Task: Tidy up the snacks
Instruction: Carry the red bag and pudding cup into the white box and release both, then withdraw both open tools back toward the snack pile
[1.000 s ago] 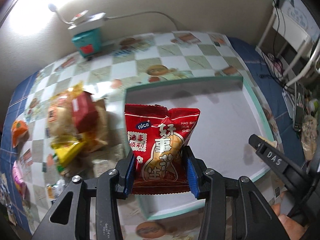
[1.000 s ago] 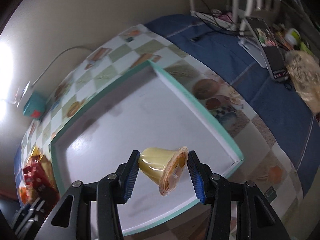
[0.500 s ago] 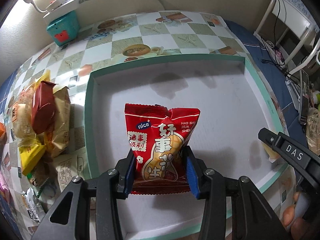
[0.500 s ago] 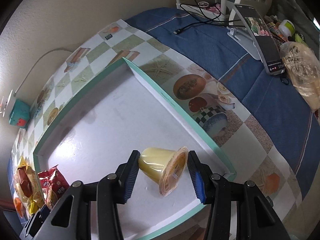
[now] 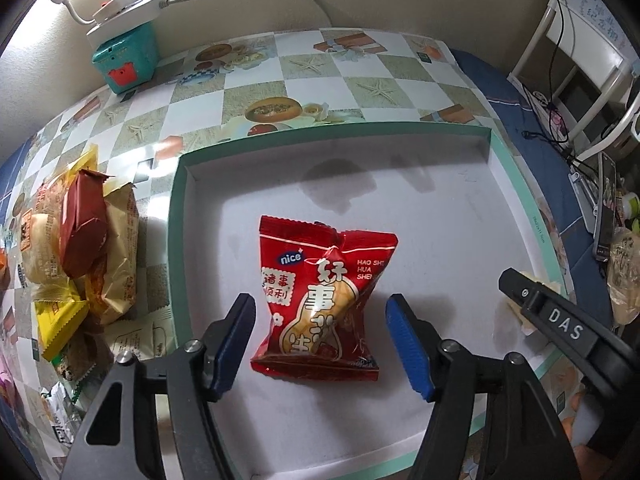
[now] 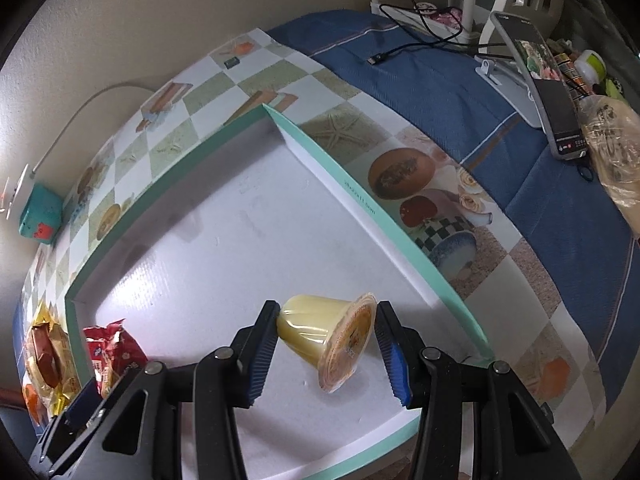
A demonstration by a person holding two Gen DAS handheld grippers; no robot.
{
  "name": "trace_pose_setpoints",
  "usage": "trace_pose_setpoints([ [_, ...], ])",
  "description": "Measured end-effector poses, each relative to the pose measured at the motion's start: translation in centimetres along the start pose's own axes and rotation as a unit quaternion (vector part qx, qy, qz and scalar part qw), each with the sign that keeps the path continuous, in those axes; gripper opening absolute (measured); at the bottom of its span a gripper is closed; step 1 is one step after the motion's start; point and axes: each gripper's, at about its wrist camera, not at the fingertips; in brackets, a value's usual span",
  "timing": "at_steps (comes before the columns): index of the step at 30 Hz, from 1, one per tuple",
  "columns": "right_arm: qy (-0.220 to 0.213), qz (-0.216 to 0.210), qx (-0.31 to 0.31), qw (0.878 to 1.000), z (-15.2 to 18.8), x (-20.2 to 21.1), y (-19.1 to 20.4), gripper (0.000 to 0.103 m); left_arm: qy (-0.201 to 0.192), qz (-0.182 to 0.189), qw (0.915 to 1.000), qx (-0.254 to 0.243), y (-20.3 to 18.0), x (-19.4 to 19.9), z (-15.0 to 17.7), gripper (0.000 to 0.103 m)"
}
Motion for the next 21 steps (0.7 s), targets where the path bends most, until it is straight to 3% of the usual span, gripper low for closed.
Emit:
trace_pose_setpoints([
  [6, 0.004, -0.001, 0.008, 1.0, 0.0, 0.1, 0.3, 0.054, -0.002, -0.005, 1.0, 0.008, 0.5, 1.4, 0.0, 0.07],
  [9, 0.007, -0.002, 0.018, 1.0, -0.1, 0.4, 0.7, 0.066, -0.006, -0.017, 0.9997, 0.016, 1.0, 2.4, 0.1, 0.075],
  [11, 0.002, -0.006, 0.019, 1.0, -0.2, 1.0, 0.8, 0.067, -0.009, -0.026, 0.9994, 0.018, 1.5, 3.1, 0.3, 0.081],
  [13, -0.005, 0.0, 0.025, 1.0, -0.3, 1.8, 1.1, 0.078, -0.013, -0.033, 0.9991, 0.025, 2.2, 3.8, 0.5, 0.082],
  [20, -0.011, 0.001, 0.056, 0.998, 1.1, 3.8, 2.3, 0.093, -0.014, -0.068, 0.9964, 0.049, 5.0, 4.8, 1.3, 0.084],
  [21, -0.01, -0.003, 0.061, 0.998, 1.5, 4.0, 2.5, 0.101, -0.013, -0.071, 0.9962, 0.049, 5.2, 4.8, 1.5, 0.084],
])
Point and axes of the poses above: each gripper's, at about its wrist camera, not at the fingertips, and x roughly against the way its jaws point, y to its left, z to its underside, and after that the axes turned 4 degrees about -z, right-handed
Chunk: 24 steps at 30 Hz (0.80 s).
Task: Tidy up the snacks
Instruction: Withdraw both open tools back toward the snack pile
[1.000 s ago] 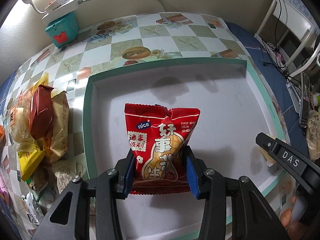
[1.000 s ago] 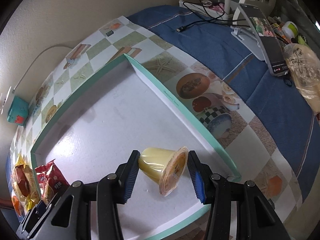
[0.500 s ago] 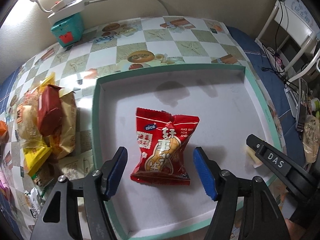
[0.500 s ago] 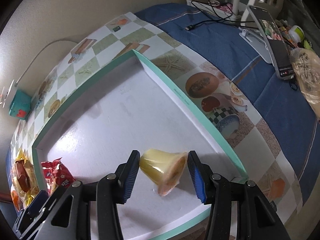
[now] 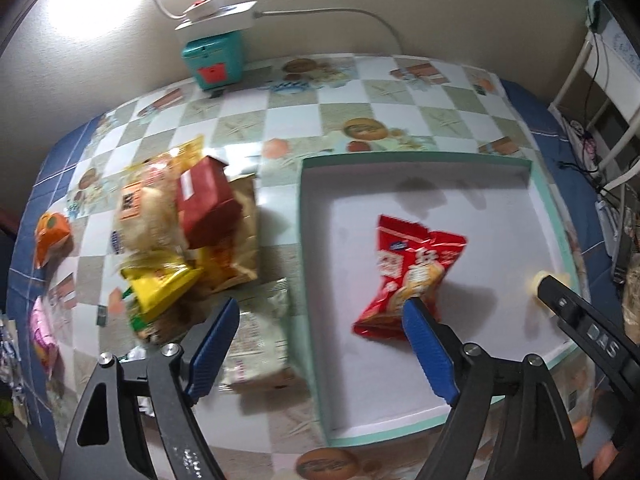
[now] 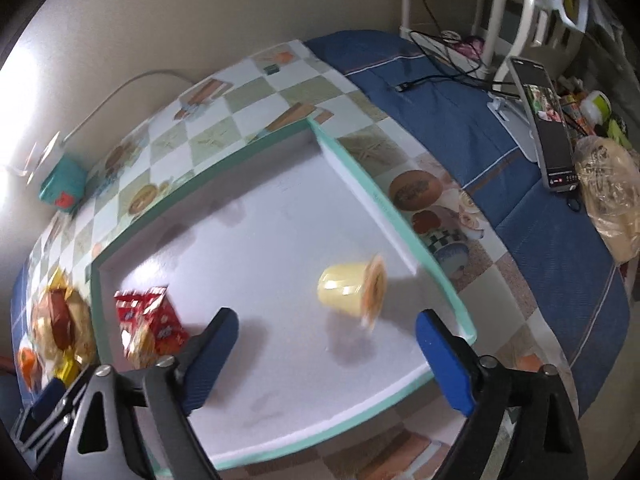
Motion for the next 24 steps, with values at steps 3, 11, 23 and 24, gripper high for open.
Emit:
trace_pose_setpoints([
  [3, -0.009, -0.003, 0.007, 1.0, 0.8, 0.8, 0.5, 0.103, 0.0, -0.005, 0.9999, 0.01, 1.1, 0.0, 0.6, 0.087],
  [11, -0.021, 0.003, 0.033, 0.999, 2.1, 1.6, 2.0, 0.103, -0.002, -0.005, 0.9988, 0.048, 4.1, 0.5, 2.2, 0.102],
  [23, -0.03, -0.061, 0.023, 0.997, 2.6, 3.2, 4.8, 0.103, -0.045, -0.056, 0.9902, 0.12, 13.4, 3.3, 2.2, 0.102],
  [24, -0.031, -0.063, 0.031, 0.997, 2.8, 3.2, 5.4, 0.103, -0.043, -0.057, 0.9884, 0.134, 14.9, 3.4, 2.4, 0.102],
])
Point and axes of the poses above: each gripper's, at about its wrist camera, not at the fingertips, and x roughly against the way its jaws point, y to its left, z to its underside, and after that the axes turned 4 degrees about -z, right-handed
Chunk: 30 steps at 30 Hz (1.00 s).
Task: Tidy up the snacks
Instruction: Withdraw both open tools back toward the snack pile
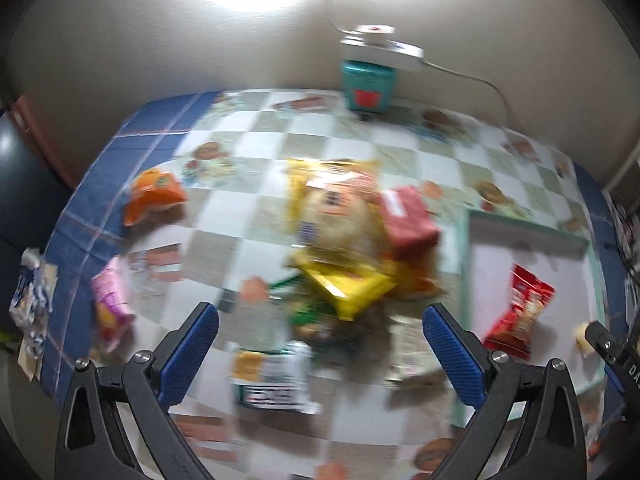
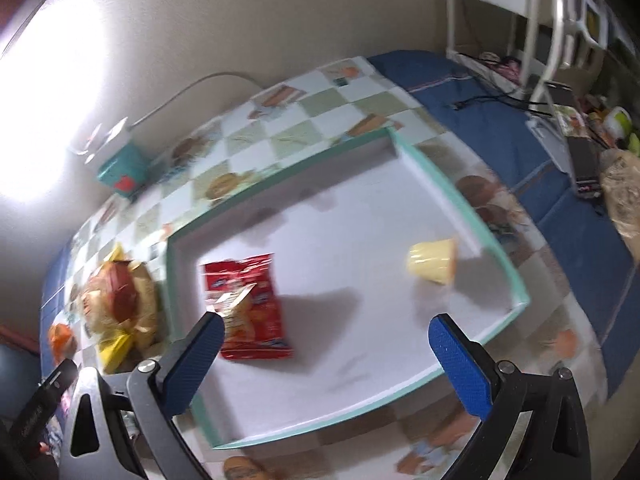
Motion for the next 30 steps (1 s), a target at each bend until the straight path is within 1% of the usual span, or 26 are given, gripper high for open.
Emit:
trace_pose_setpoints([
  [3, -0.005, -0.002, 0.032, 0.999, 0.4, -0.1, 2.3, 0.103, 0.005, -0.004, 0.9994, 0.034, 3.6, -0.3, -0.2, 0.102],
  [5, -0.001, -0.022, 0.046, 0.999, 0.7, -0.1, 3.8, 0.103, 0.007, -0.015, 0.9985, 0.052, 5.8, -0.5, -0.1, 0.102],
  [9, -0.002, -0.041, 0.088, 0.995, 1.8, -0.4, 6.7, 0.103, 0.01, -0.036, 0.9962, 0.079, 10.0, -0.8, 0.3, 0.102],
  [12, 0.009, -0.064, 0.108, 0.992, 2.8, -0.8, 8.9, 0.103, 0.014, -0.05, 0.9935, 0.102, 12.9, -1.0, 0.5, 0.102],
  [15, 0.022, -0.08, 0.125, 0.989, 4.0, -1.4, 10.8, 0.103, 0.021, -0.059, 0.9881, 0.141, 16.2, -1.6, 1.1, 0.102],
  [18, 0.027, -0.086, 0.149, 0.985, 5.3, -1.6, 12.9, 0.103, 0.036, -0.07, 0.9799, 0.183, 19.5, -2.6, 2.0, 0.102],
  [20, 0.032, -0.094, 0.161, 0.982, 6.2, -1.9, 14.4, 0.103, 0.042, -0.076, 0.9762, 0.199, 21.0, -3.1, 2.5, 0.102],
  [21, 0.036, -0.098, 0.167, 0.98, 6.7, -2.0, 15.2, 0.103, 0.047, -0.079, 0.9728, 0.212, 22.0, -3.4, 3.0, 0.102],
  [23, 0.042, -0.103, 0.182, 0.977, 7.8, -2.3, 16.7, 0.103, 0.051, -0.082, 0.968, 0.231, 23.1, -3.8, 3.5, 0.102],
  [25, 0.049, -0.107, 0.204, 0.972, 9.1, -2.7, 18.4, 0.103, 0.053, -0.085, 0.9651, 0.242, 23.8, -4.3, 3.7, 0.102],
  [30, 0.073, -0.123, 0.246, 0.959, 11.9, -3.8, 21.8, 0.103, 0.07, -0.079, 0.9652, 0.24, 24.0, -5.9, 3.7, 0.102],
])
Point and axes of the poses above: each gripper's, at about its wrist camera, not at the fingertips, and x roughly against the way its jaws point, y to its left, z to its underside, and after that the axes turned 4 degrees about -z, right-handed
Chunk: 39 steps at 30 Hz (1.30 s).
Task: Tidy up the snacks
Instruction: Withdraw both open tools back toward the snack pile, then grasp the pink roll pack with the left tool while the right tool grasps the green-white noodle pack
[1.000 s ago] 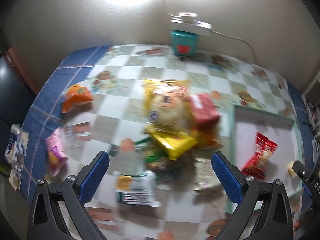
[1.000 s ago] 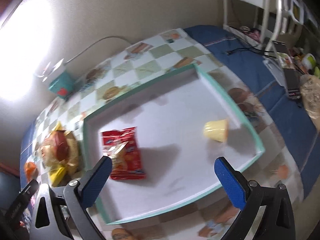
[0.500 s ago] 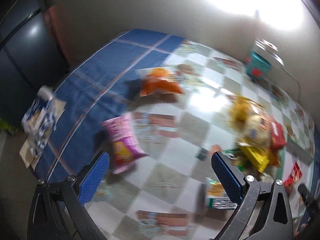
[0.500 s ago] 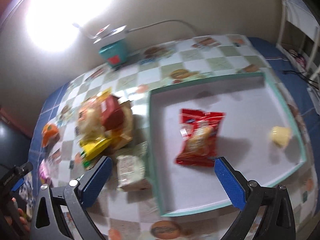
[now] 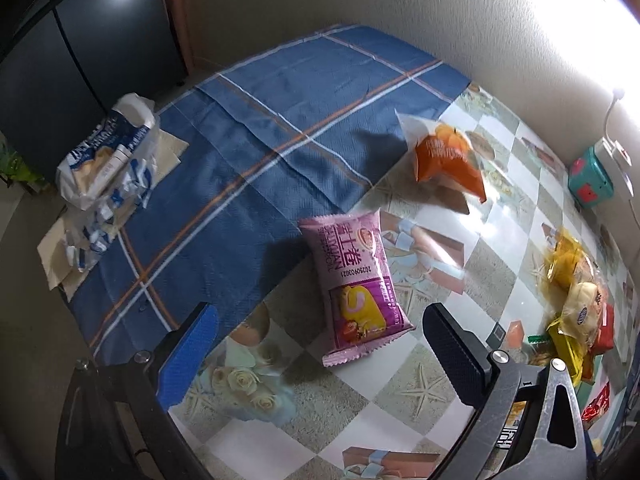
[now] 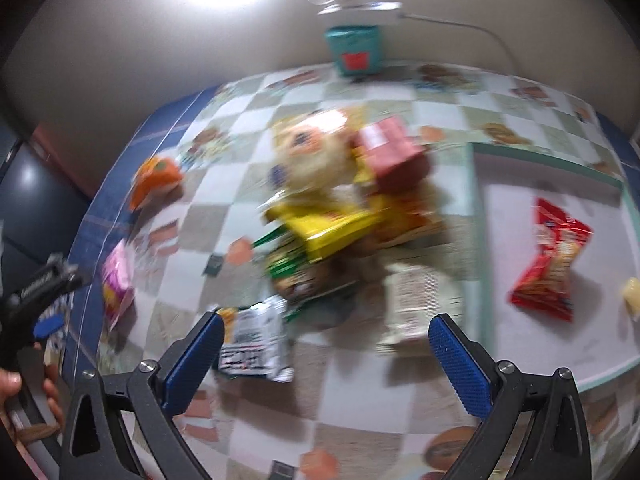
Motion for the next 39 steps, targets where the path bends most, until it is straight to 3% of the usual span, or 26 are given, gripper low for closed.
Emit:
trace_pose_setpoints([
  [9, 0.036, -0.008, 0.065, 0.997, 1.4, -3.2, 4.9, 0.103, 0.012, 0.011, 0.9995, 0.027, 0.4, -2.9, -0.9, 0.102],
  [15, 0.059, 0.005, 0.094, 0.994, 2.3, -5.3, 6.3, 0.103, 0.02, 0.004, 0.9998, 0.004, -0.6, -4.2, -1.5, 0.102],
  [23, 0.074, 0.024, 0.115, 0.99, 2.7, -6.5, 7.1, 0.086, 0.005, -0.012, 0.9998, -0.013, -2.1, -4.8, -1.8, 0.101],
  [26, 0.074, 0.026, 0.116, 0.99, 2.6, -6.5, 7.1, 0.077, 0.003, -0.015, 0.9998, -0.015, -2.1, -5.0, -1.7, 0.09],
  [27, 0.073, 0.026, 0.116, 0.99, 2.6, -6.4, 7.0, 0.075, 0.005, -0.016, 0.9997, -0.017, -2.1, -5.2, -1.7, 0.081],
  [30, 0.076, 0.022, 0.112, 0.991, 2.7, -6.2, 6.8, 0.074, 0.014, -0.015, 0.9997, -0.011, -2.0, -5.6, -1.2, 0.076],
  [34, 0.077, 0.02, 0.112, 0.99, 2.6, -6.1, 7.0, 0.071, 0.022, -0.019, 0.9996, -0.005, -1.7, -6.0, -1.0, 0.052],
  [39, 0.08, 0.017, 0.107, 0.991, 2.6, -5.8, 6.8, 0.069, 0.021, -0.006, 0.9997, 0.01, -1.1, -5.8, -0.8, 0.048],
])
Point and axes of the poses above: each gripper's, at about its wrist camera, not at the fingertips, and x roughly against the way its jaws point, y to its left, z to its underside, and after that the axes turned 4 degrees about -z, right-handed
